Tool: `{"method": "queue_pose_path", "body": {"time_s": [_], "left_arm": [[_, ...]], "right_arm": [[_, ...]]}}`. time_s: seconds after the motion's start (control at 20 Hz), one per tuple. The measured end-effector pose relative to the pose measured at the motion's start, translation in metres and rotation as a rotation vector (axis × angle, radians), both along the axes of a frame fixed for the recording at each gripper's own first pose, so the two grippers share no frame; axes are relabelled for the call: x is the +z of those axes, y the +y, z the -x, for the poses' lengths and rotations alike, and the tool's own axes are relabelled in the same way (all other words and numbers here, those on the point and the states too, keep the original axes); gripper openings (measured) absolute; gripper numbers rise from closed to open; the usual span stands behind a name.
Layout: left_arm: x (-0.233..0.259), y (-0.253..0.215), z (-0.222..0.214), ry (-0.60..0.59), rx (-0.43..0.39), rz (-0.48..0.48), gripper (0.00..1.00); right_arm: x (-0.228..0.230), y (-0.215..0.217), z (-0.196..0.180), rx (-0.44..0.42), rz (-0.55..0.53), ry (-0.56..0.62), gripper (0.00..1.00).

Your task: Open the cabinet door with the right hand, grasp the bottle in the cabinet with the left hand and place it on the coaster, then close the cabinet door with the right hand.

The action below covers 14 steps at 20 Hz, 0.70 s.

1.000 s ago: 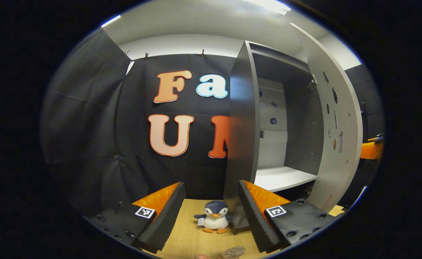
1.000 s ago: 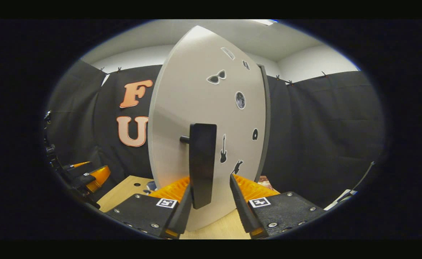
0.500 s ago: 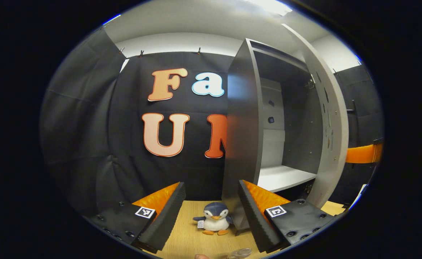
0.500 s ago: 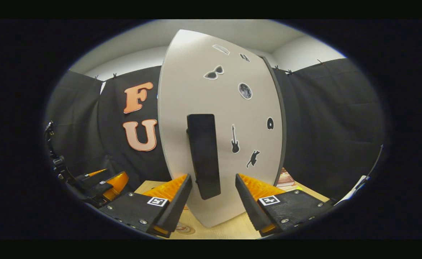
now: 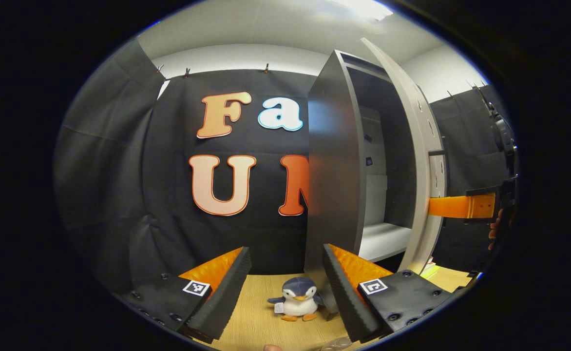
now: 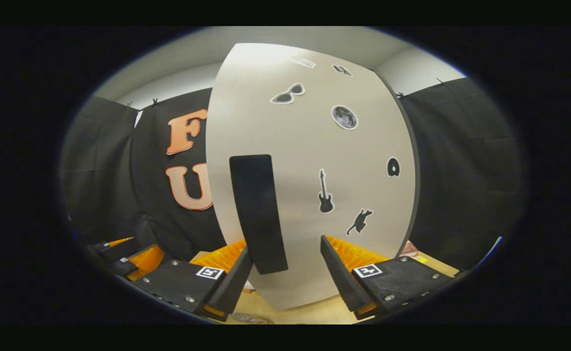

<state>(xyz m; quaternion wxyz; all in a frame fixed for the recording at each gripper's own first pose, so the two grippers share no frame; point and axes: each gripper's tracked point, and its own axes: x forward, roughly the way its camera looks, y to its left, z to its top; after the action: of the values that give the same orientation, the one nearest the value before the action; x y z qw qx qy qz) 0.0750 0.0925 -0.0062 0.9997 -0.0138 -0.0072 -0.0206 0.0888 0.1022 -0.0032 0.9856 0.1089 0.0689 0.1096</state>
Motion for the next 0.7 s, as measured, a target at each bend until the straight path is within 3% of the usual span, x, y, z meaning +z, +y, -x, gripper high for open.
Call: {"method": "queue_pose_path", "body": {"time_s": [0.05,0.1,0.7], "left_arm": [[0.000,0.000,-0.002,0.001,-0.003,0.001,0.96],[0.000,0.001,-0.003,0.000,-0.005,-0.001,0.96],[-0.004,0.008,-0.009,0.019,0.031,-0.002,0.94]], "right_arm": [[0.000,0.002,-0.002,0.004,0.003,-0.001,0.86],[0.000,0.003,-0.004,0.011,0.007,-0.003,0.82],[0.001,0.018,-0.031,0.075,0.001,-0.027,0.93]]}}
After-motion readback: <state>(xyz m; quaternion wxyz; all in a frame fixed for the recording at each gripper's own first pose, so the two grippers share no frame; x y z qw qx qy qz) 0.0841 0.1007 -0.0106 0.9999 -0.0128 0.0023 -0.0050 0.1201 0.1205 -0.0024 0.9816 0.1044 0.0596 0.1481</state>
